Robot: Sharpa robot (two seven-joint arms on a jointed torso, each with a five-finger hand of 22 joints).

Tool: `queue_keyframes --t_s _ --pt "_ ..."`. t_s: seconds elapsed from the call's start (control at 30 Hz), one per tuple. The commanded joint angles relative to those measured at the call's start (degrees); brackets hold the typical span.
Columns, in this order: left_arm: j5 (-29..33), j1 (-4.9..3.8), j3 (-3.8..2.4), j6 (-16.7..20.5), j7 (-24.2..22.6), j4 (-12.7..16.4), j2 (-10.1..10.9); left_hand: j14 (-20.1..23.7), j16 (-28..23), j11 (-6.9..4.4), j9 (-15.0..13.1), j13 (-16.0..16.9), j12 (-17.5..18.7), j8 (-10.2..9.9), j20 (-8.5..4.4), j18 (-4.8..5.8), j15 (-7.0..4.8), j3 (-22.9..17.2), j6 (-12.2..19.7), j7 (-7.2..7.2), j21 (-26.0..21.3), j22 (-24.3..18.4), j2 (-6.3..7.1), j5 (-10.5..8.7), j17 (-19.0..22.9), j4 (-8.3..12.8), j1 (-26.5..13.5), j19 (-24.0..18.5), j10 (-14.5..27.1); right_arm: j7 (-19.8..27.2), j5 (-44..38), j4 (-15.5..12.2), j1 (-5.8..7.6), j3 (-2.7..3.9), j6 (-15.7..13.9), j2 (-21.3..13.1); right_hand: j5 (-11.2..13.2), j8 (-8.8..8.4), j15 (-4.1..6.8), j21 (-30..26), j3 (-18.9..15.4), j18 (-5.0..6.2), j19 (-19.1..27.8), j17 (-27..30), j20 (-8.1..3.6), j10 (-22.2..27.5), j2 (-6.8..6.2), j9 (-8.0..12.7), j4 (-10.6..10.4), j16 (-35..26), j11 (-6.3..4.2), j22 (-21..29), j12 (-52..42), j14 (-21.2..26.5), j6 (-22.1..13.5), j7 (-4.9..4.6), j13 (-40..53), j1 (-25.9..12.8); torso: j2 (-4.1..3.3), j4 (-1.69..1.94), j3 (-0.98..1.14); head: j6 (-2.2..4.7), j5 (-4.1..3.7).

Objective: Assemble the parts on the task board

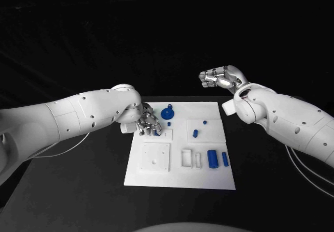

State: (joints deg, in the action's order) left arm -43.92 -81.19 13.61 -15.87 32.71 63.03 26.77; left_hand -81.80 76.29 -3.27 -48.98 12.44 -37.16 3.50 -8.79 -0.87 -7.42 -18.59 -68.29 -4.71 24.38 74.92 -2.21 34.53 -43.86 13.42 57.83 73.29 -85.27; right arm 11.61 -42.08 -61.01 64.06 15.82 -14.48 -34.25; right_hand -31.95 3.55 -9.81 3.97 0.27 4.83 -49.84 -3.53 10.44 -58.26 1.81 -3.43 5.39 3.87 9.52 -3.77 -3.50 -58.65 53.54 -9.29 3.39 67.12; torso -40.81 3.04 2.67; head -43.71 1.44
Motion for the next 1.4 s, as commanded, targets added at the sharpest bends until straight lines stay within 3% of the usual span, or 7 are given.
queue_keyframes --t_s 0.03,0.83,1.4 --pt "-0.36 0.28 0.19 -0.92 1.13 0.18 -0.12 -0.02 0.26 -1.68 -6.28 -0.08 -0.24 0.41 0.07 0.42 -0.4 -2.06 -10.84 7.34 -0.16 1.0 -1.24 0.02 -0.15 1.77 0.83 0.09 -1.57 0.42 -0.13 -0.05 -0.06 0.01 0.97 0.1 0.08 -0.2 -0.09 0.18 0.18 1.09 0.3 0.08 -0.09 0.42 0.38 0.09 0.17 -0.38 0.16 0.05 0.13 0.48 -0.32 -0.17 -0.08 -0.25 0.0 0.02 -0.04 0.02 -0.02" --pt "-1.89 0.29 0.18 -0.08 0.85 0.03 0.07 -0.31 0.85 -1.79 -9.18 0.06 -1.02 0.47 0.24 0.44 -0.34 -1.2 -11.8 7.78 -0.61 0.97 -2.14 -3.03 -1.46 -0.4 0.78 0.54 -1.56 0.33 -0.13 0.02 -0.29 0.01 1.2 0.15 -0.28 -0.21 -0.1 0.17 0.66 1.09 0.4 0.08 -0.08 0.4 0.3 0.1 0.41 -0.38 0.15 0.06 0.13 0.51 -0.37 -0.17 -0.08 -0.3 0.0 0.02 -0.07 -0.08 0.07" --pt "-2.63 0.28 0.17 -1.45 0.55 -0.04 0.15 -0.39 1.24 -1.81 -9.69 -0.08 -1.35 0.43 0.46 0.29 -0.18 -1.18 -12.03 7.84 -0.57 1.01 -2.12 -3.04 -2.17 -0.49 1.11 0.54 -1.57 0.32 -0.13 0.02 -0.5 0.01 1.28 0.16 -0.52 -0.21 -0.1 0.18 0.86 1.1 0.39 0.08 -0.09 0.43 0.25 0.1 0.5 -0.38 0.17 0.05 0.13 0.54 -0.39 -0.17 -0.08 -0.4 0.0 0.06 -0.03 -0.3 -0.05"
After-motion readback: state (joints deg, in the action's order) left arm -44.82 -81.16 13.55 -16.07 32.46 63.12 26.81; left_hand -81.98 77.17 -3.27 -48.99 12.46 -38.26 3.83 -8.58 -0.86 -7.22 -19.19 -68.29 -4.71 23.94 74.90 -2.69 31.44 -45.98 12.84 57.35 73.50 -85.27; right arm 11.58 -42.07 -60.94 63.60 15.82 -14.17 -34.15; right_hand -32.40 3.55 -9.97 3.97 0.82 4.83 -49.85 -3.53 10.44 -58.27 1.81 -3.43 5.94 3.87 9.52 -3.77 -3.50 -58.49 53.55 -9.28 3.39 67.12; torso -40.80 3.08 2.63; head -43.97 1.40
